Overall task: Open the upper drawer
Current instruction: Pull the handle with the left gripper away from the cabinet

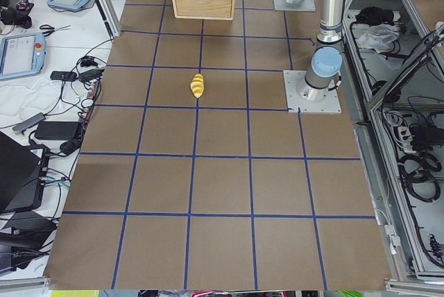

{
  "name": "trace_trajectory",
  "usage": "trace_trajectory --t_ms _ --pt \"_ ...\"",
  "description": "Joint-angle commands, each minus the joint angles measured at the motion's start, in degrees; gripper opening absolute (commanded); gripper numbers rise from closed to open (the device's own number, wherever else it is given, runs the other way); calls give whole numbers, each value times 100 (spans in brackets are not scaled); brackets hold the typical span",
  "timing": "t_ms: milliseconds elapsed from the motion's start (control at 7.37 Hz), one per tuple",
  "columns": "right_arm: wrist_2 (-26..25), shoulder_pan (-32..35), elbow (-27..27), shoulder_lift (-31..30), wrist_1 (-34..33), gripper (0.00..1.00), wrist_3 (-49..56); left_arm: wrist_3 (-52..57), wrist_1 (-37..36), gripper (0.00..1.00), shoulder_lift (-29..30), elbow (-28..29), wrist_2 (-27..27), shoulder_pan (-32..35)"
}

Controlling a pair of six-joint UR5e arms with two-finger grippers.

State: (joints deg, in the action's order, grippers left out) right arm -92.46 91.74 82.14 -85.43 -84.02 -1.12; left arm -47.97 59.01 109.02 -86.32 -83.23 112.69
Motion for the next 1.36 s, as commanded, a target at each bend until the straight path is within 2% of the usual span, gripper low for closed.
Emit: trace_trajectory --t_ms 0,543,1221 --pt "0 2 4 0 0 100 -2 7 14 100 31 -8 -1 -36" --pt "0 2 4 0 0 100 6 200 22 100 -12 1 -1 -141" --pt "0 2 -5 0 0 100 -2 -98 58 100 -12 -17 70 -98"
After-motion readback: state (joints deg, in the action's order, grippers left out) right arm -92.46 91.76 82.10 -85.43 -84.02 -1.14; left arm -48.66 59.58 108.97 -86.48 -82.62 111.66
